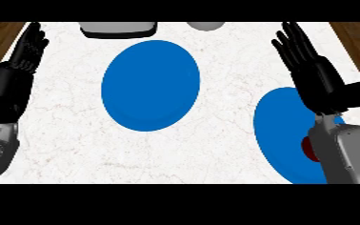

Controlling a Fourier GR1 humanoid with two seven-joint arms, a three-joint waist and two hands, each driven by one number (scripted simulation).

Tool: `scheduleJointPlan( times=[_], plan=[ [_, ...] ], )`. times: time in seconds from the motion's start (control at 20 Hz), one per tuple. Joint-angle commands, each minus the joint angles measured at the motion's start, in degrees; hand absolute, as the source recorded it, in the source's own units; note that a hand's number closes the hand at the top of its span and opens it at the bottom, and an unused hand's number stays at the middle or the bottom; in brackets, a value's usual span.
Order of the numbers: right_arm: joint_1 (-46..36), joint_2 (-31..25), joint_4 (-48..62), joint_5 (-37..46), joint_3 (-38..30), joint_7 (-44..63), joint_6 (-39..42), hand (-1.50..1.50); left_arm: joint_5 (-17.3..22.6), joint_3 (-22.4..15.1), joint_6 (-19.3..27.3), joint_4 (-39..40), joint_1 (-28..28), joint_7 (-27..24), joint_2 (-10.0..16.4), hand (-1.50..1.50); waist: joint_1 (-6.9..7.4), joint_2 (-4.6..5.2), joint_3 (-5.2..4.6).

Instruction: Pick the can from the plate and place it in the plate

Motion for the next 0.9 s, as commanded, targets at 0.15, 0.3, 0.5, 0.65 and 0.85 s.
scheduleJointPlan(
  times=[0.15,0.3,0.5,0.65,0.85],
  plan=[
    [4.03,0.16,-0.78,1.40,-1.08,7.24,-4.91,1.50,2.55,-0.34,-2.92,4.18,10.41,-5.23,-5.60,0.00,1.22,-0.24,-0.27],
    [2.97,-17.24,-0.99,20.23,2.42,7.21,-2.90,1.50,2.46,-1.95,-1.75,5.97,10.79,-2.49,-7.01,0.00,-0.49,0.13,-3.00],
    [15.55,-1.33,-7.02,21.19,-2.61,-1.84,-23.14,-1.50,4.02,-2.20,-3.54,8.95,15.44,-6.57,-9.85,0.00,-0.96,-0.58,-0.23],
    [22.46,3.00,-10.46,28.29,2.97,-7.62,-27.64,-1.50,4.91,-1.17,-5.75,12.46,12.20,-7.21,-10.77,0.00,-0.14,-0.31,-0.22],
    [32.38,0.02,-18.05,31.61,1.91,-8.34,-28.28,-1.50,2.29,-2.20,-4.53,13.74,13.67,-9.36,-13.08,0.00,0.06,-0.40,-0.22]
  ],
)
